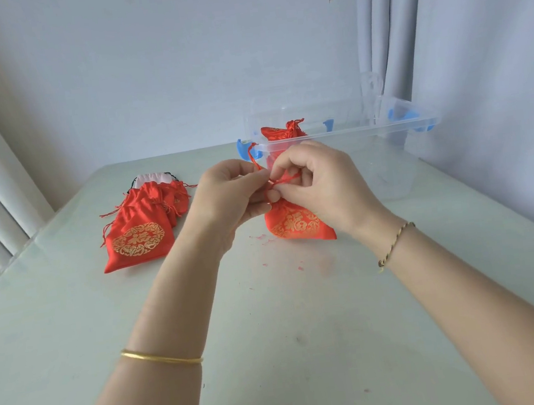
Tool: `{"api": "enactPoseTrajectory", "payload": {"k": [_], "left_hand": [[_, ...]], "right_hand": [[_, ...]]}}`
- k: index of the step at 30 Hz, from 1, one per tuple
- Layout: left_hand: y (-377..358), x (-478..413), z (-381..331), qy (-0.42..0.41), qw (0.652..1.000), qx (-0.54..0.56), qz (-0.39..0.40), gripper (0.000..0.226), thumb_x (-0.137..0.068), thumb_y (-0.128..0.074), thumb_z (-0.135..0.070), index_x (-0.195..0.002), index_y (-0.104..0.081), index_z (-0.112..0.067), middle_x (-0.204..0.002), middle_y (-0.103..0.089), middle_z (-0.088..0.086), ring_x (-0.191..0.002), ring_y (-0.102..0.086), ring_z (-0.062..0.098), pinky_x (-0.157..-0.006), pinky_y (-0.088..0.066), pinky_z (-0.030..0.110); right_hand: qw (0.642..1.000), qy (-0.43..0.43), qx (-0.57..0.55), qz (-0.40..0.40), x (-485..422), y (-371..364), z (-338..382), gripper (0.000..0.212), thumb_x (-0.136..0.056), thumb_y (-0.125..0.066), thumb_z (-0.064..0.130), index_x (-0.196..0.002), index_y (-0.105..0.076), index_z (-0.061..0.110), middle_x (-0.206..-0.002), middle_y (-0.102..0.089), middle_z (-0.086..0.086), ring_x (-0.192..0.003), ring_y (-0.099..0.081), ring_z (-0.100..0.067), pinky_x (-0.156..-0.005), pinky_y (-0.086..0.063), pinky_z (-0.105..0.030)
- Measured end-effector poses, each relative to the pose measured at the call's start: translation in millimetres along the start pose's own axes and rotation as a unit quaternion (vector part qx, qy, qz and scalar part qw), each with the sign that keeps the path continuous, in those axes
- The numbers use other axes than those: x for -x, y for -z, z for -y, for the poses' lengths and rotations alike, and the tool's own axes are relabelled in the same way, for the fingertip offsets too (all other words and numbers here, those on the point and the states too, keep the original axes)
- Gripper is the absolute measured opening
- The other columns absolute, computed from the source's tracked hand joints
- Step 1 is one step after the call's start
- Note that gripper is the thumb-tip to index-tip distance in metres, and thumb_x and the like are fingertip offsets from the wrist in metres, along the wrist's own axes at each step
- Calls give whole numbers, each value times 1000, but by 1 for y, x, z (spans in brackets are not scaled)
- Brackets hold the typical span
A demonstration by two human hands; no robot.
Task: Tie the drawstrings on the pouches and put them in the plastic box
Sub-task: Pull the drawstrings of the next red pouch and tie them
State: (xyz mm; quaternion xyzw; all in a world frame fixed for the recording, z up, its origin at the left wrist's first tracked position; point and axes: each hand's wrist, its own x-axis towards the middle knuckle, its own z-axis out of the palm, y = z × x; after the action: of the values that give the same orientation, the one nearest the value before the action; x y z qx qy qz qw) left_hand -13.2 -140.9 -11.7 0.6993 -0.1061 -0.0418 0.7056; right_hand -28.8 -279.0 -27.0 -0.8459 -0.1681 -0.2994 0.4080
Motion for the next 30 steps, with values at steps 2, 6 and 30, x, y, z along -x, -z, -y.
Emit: {"api": "enactPoseTrajectory", "payload": {"k": [2,6,30], "left_hand": [[0,0,0,0,1000,2,-5,6,-90,-55,-6,-92,-58,-1,-66,-61,8,-48,-60,5,-47,-48,15],[1,0,-3,-19,999,17,-29,7,-88,-56,-2,-95,-57,-3,-68,-64,6,-55,-63,9,-55,-52,19],[-6,-1,3,-234,884,-396,-87,6,-82,-67,-19,-87,-68,-22,-103,-49,-3,-106,-49,17,-78,-30,20]], "right_hand": [[999,32,27,-10,2,-2,-1,8,-75,-68,3,-80,-68,9,-72,-45,8,-62,-49,3,-60,-35,-5],[999,9,30,-20,2,-6,-2,4,-78,-67,6,-76,-68,9,-71,-52,6,-61,-50,5,-61,-37,-5],[807,-352,-470,67,-4,2,-9,22,-87,-56,4,-67,-58,11,-50,-45,3,-40,-37,-5,-41,-31,-16]]}}
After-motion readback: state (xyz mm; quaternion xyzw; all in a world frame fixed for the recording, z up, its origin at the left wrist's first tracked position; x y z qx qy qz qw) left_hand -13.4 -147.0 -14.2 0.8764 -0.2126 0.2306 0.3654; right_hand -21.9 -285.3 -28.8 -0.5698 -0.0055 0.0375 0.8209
